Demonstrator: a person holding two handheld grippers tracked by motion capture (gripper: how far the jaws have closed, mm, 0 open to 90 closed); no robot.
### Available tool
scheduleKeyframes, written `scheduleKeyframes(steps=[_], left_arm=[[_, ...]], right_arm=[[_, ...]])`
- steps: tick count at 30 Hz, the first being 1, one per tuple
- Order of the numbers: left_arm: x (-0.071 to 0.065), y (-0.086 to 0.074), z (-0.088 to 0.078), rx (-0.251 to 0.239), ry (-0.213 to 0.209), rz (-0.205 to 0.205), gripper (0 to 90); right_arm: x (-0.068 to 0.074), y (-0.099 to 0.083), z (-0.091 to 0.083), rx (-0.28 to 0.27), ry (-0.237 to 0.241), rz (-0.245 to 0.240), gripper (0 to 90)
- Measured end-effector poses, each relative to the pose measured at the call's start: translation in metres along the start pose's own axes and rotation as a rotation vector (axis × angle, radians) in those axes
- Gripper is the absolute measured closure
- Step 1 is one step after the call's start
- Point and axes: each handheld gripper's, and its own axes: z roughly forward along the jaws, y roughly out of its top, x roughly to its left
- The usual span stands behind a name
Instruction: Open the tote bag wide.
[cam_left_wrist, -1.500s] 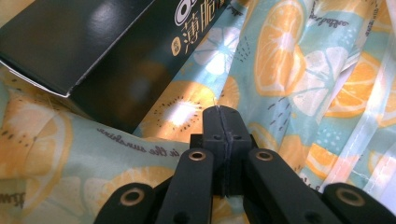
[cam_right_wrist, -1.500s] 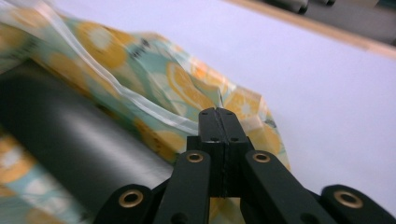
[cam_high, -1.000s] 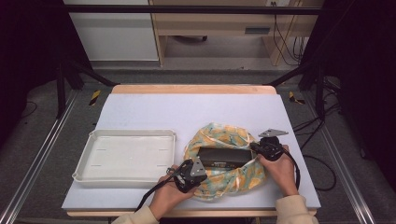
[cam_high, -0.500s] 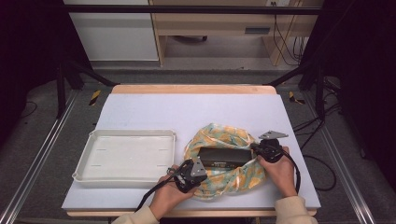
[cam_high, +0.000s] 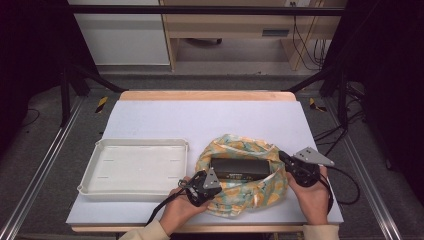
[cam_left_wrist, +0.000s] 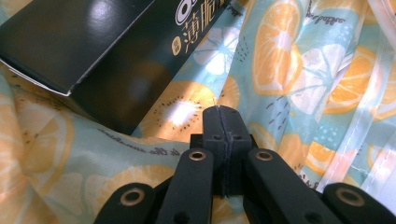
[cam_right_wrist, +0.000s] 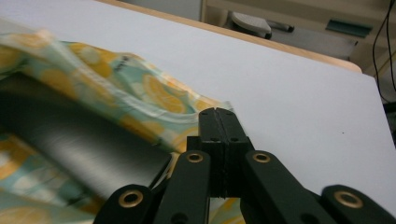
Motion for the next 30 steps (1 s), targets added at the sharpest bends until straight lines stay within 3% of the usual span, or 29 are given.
scheduleKeyframes(steps=[6,7,10,15,16,19,20,22,27,30], left_arm=[[0.000,0.001,0.000,0.005,0.003,0.008,90.0],[0.000,0.001,0.000,0.004,0.002,0.006,90.0],[0.000,0.001,0.000,0.003,0.002,0.007,90.0],[0.000,0.001,0.000,0.004,0.002,0.007,90.0],[0.001,0.001,0.000,0.007,-0.001,0.006,90.0],[0.002,0.000,-0.001,0.002,0.000,-0.002,90.0],[0.004,0.000,-0.001,0.002,0.000,-0.003,90.0],[0.004,0.001,-0.003,-0.009,0.000,-0.007,90.0],[0.007,0.007,-0.018,-0.055,-0.010,-0.015,90.0],[0.012,0.019,-0.041,-0.126,-0.012,-0.023,90.0]], right_arm=[[0.022,-0.008,-0.019,-0.022,0.086,-0.064,90.0],[0.031,-0.014,-0.020,-0.004,0.128,-0.097,90.0],[0.042,-0.022,-0.016,0.052,0.180,-0.144,90.0],[0.045,-0.029,-0.009,0.112,0.217,-0.153,90.0],[0.044,-0.036,-0.003,0.169,0.245,-0.169,90.0],[0.044,-0.041,0.001,0.212,0.255,-0.180,90.0],[0.042,-0.046,0.006,0.257,0.265,-0.171,90.0],[0.041,-0.049,0.010,0.289,0.265,-0.169,90.0],[0.040,-0.051,0.012,0.300,0.264,-0.159,90.0],[0.040,-0.051,0.013,0.306,0.266,-0.158,90.0]])
